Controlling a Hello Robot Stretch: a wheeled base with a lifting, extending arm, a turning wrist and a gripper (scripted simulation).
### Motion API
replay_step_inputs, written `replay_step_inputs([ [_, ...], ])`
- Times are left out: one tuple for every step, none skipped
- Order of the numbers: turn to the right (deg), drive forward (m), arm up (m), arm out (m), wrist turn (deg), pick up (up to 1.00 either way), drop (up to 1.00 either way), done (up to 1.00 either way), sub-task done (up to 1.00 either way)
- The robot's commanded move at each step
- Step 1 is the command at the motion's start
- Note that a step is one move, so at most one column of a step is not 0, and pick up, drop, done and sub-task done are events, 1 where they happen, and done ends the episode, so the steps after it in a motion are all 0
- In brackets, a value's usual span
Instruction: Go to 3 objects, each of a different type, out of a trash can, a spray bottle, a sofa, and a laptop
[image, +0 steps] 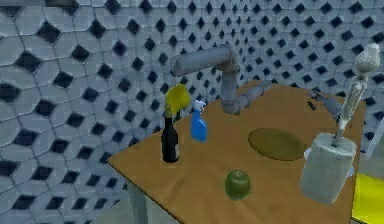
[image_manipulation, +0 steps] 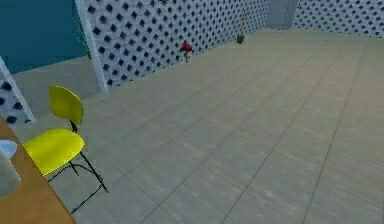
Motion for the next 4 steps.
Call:
replay_step_inputs([
  [0.0,0.00,0.00,0.00,0.0,0.00,0.00,0.00,1.00],
  [-45.0,0.00,0.00,0.00,0.0,0.00,0.00,0.00,0.00],
  [-45.0,0.00,0.00,0.00,0.0,0.00,0.00,0.00,0.00],
  [-45.0,0.00,0.00,0.00,0.0,0.00,0.00,0.00,0.00],
])
